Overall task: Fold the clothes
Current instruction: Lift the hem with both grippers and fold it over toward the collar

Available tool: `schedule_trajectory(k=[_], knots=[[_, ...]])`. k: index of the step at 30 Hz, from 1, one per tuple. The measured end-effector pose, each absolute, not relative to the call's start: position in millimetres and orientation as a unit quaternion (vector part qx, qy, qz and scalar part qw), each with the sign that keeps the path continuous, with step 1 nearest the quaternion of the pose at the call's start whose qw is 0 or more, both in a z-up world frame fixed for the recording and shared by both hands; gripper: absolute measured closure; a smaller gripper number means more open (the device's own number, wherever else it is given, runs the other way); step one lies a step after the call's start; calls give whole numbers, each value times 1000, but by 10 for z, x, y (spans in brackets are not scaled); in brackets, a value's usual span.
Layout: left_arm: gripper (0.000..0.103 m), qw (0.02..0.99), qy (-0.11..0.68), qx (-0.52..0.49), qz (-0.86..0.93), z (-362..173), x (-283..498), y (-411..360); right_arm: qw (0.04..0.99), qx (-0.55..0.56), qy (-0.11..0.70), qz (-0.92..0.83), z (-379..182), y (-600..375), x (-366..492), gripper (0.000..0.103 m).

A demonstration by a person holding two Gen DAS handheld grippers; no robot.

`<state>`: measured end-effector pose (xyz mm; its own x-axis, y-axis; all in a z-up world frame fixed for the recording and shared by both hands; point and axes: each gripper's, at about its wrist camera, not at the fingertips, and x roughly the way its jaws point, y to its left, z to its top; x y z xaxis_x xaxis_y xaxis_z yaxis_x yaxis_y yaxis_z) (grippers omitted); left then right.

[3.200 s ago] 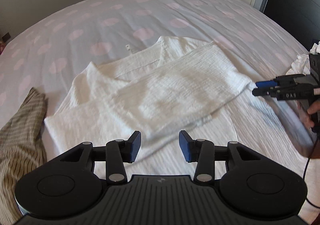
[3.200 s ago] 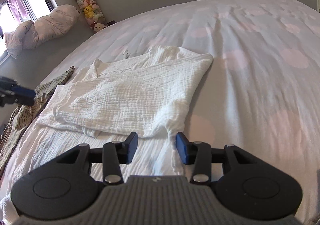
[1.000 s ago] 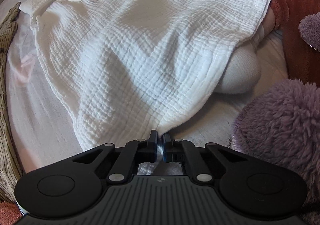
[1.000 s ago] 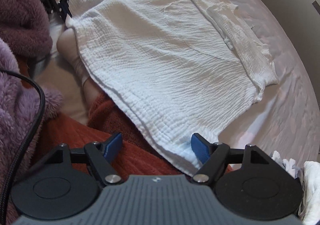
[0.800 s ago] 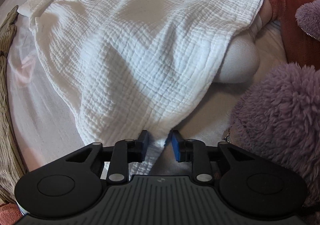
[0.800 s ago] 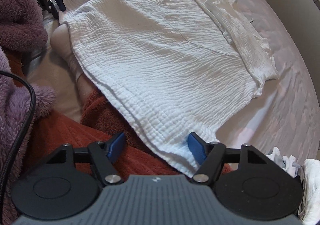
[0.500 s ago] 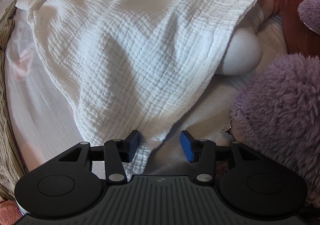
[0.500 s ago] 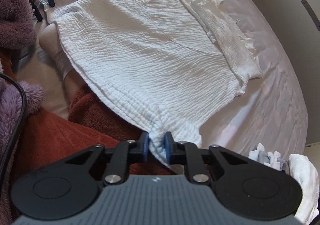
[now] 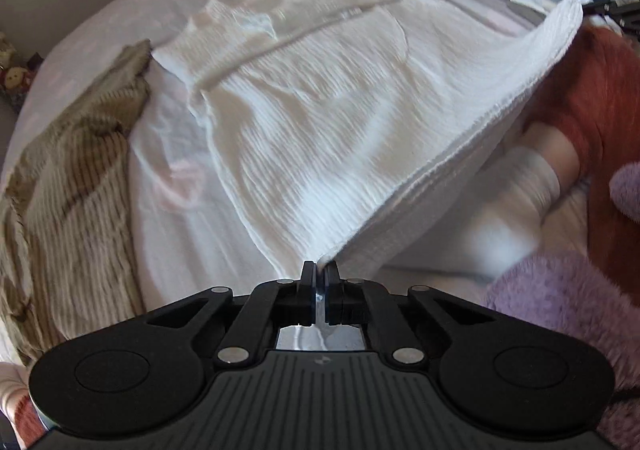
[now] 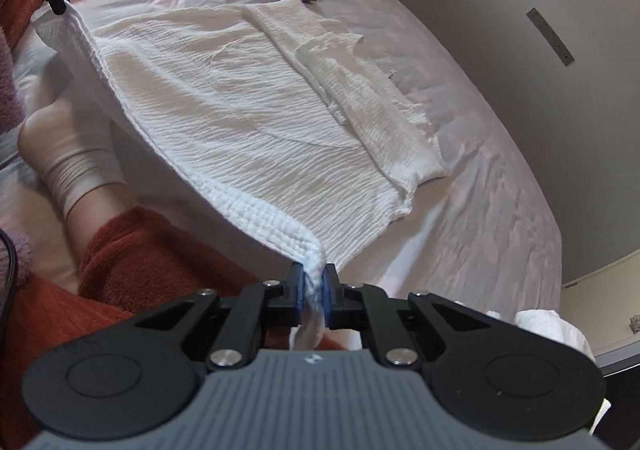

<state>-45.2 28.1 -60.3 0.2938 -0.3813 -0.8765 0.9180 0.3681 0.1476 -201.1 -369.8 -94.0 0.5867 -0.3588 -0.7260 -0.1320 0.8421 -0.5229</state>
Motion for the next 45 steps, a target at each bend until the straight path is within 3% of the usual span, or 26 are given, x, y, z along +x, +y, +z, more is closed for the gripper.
schedule_trajectory(k=[4, 16, 23, 31, 45], knots=[[101, 756, 348, 339, -438, -205, -169, -379, 860, -267, 424, -98, -728, -3830, -1870, 93], [101, 807, 261, 353, -394, 489, 695, -1269, 881, -248, 364, -172, -121, -4526, -1038, 94], [101, 809, 268, 366, -373, 408, 1290, -1812, 886, -241, 346, -193, -24, -4991, -397, 94], [101, 810, 277, 382, -350, 302, 1967, -2427, 881, -235, 356, -203, -279, -5532, 446, 94], [101, 780, 355, 387, -341, -922, 3166, -3294, 860, -188, 431, -199, -1481, -6560, 1986, 94]])
